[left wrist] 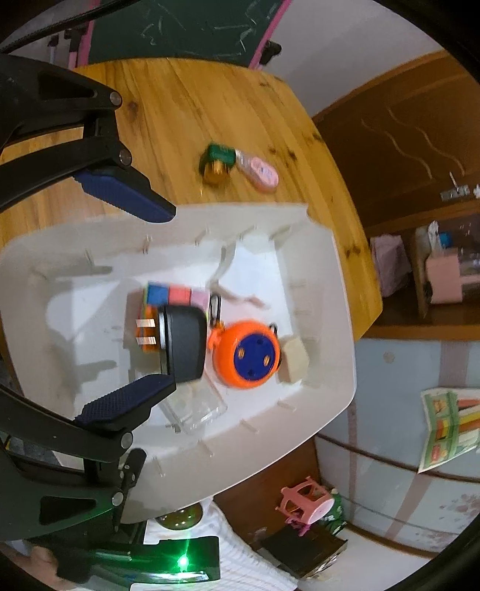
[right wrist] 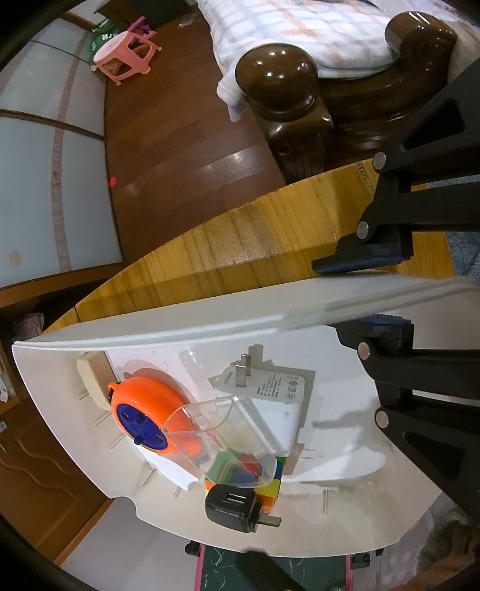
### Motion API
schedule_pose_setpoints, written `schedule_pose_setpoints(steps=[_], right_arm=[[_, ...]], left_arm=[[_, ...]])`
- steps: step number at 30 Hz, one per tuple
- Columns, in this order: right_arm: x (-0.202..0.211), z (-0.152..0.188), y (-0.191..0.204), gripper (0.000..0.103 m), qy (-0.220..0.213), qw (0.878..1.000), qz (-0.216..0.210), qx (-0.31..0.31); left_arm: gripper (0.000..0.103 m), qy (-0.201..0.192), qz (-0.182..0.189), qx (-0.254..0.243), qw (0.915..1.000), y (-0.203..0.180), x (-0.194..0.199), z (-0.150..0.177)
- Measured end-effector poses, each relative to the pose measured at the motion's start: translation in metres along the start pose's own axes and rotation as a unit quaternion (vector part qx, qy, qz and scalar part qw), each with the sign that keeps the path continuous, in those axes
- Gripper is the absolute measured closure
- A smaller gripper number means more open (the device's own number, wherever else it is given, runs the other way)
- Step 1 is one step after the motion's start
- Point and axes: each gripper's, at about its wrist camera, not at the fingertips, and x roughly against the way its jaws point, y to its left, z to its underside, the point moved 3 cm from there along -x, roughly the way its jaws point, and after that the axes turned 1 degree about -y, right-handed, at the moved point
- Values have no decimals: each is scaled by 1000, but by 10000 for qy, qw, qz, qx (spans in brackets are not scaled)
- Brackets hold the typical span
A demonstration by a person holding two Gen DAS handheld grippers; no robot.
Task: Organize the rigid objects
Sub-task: 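Withdraw the left tool and move it to the green-and-gold cylinder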
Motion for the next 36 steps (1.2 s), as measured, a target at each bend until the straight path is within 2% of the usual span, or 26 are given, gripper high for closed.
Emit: schedule_pose_setpoints(steps=[9, 18, 26, 32, 36], right_arm=[[2, 1, 9, 82, -48, 9997, 243, 79], [5, 1, 13, 81, -42, 9994, 330, 68], [5, 2, 13, 81, -39, 9994, 340, 65], [7, 2, 13, 81, -16, 9994, 353, 39], [8, 3, 12, 81, 0, 9994, 343, 25]], left_arm=[[16, -323, -353, 660, 9967, 84, 37, -2], [16, -603, -899, 997, 9891, 152, 57, -2], [16, -402, -663, 1419, 9868, 185, 36, -3], [15, -365, -291, 1281, 9907, 186, -3, -5], [15, -147, -109, 1054, 9943, 180, -43, -3]])
